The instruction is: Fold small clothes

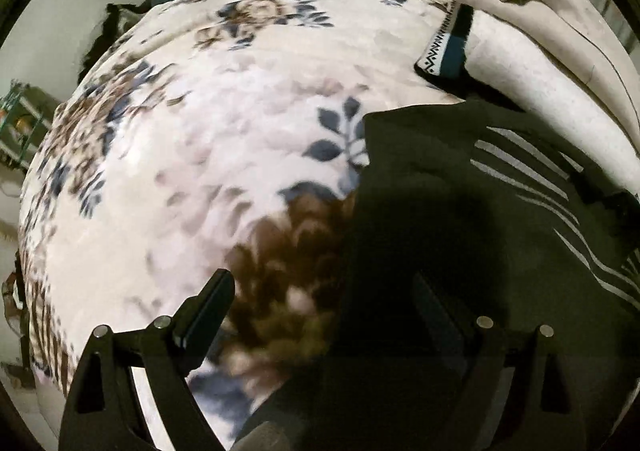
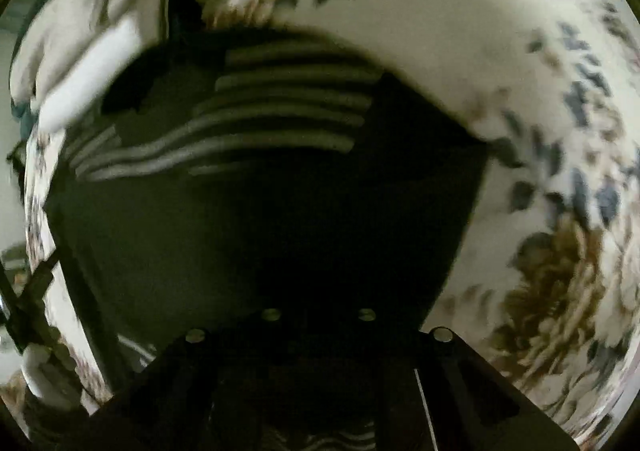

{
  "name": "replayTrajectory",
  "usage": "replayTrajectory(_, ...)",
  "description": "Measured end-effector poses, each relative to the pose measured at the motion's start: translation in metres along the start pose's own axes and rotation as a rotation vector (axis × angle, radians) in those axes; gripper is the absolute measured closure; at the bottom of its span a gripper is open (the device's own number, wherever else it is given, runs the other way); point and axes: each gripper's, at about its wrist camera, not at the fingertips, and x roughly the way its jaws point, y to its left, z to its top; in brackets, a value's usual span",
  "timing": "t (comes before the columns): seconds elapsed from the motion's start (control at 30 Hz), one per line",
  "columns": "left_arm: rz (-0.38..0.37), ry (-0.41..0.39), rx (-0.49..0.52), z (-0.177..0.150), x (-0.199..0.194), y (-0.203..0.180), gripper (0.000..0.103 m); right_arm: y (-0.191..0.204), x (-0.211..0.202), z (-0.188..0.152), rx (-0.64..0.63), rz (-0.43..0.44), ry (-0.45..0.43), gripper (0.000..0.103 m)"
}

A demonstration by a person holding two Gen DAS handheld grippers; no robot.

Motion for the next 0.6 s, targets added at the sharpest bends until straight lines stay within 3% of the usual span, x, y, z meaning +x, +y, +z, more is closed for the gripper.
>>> replayTrajectory(0.1, -0.027, -0.005, 0.044, 0.006, 0.007, -0.006, 0.013, 0.0, -0.023, -0.001, 0.002, -0.069, -0.066, 0.097)
replayTrajectory(0.23, -0.054, 0.011, 0.07, 0.009, 0.015, -0.005, 0.013, -0.011, 0.006, 0.004, 0.03, -0.118, 0.058, 0.095)
replayTrajectory(0.33, -0.084, 0.018, 0.065, 0.008, 0.01, 0.002, 0.013, -0.016, 0.011, 0.007, 0.078, -0.154, 0.105, 0.081)
replayTrajectory(0.43, -0.083, 0.0, 0.068, 0.001, 0.005, 0.008, 0.013, -0.013, -0.004, 0.003, 0.105, -0.095, 0.06, 0.059)
replayTrajectory(0.5, -0.063, 0.012, 0.076, -0.006, 0.009, 0.01, 0.013, -0.014, 0.004, -0.001, 0.086, -0.146, 0.089, 0.058)
replayTrajectory(0.6, -0.057, 0.002, 0.062, -0.018, -0.002, 0.013, 0.013, -0.016, 0.014, -0.006, 0.09, -0.123, 0.144, 0.058)
